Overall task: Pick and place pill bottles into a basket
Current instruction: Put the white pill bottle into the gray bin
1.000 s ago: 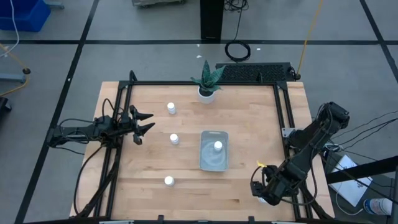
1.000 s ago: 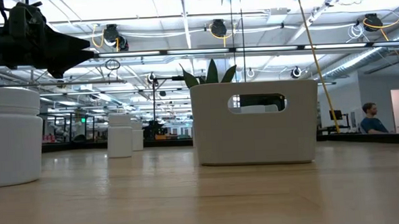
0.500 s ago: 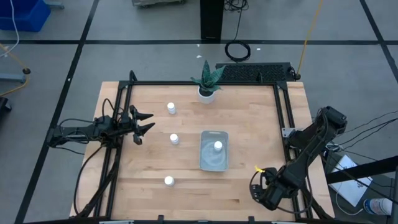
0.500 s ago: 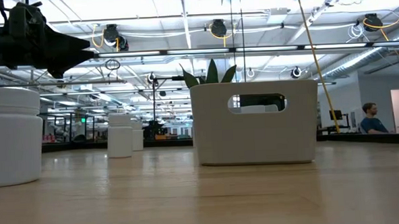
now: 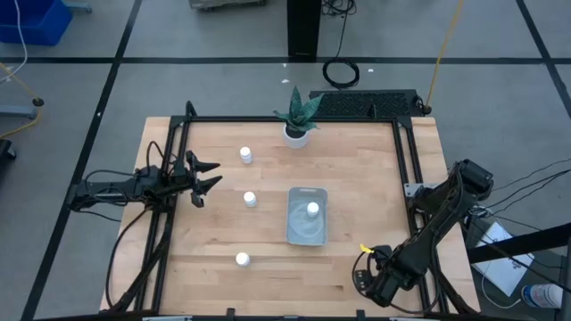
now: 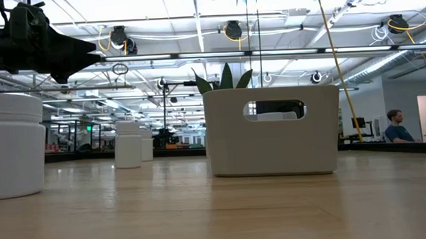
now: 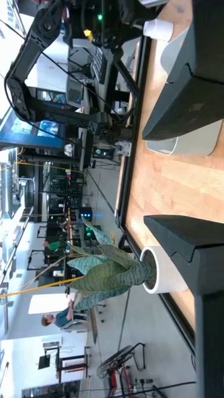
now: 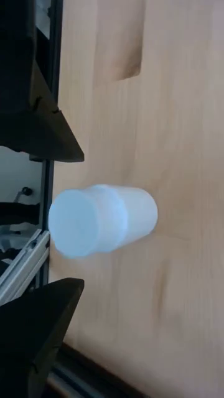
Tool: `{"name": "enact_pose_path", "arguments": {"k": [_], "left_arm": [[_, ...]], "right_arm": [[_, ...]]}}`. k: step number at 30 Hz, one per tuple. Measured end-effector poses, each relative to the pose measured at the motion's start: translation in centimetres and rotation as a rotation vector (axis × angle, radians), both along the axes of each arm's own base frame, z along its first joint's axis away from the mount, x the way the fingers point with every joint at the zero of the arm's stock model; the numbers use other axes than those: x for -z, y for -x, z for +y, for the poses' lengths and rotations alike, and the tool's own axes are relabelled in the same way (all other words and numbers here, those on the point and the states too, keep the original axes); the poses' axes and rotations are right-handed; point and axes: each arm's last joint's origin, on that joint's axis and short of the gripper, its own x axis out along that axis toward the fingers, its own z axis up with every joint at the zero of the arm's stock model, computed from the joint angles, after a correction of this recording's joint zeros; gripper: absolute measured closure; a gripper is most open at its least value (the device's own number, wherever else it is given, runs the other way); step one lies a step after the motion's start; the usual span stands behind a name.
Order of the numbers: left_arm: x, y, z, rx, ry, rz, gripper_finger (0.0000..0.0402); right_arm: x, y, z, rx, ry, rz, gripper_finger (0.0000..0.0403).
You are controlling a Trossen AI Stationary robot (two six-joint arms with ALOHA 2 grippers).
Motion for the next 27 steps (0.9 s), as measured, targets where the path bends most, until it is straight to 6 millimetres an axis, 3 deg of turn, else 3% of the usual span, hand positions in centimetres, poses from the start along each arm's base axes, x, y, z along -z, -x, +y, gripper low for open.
{"name": "enact_pose_path", "arguments": {"k": [16,27], "left_arm": [[0.01,0.0,0.0,0.0,0.0,0.0,0.019],[-0.01,0.0,0.0,0.0,0.0,0.0,0.019]], "right_arm": [[0.4,0.23,0.28,-0.003,0.017,0.013,0.0092],[0.4,0.22,0.29,-0.011,0.016,0.009,0.0168]]}}
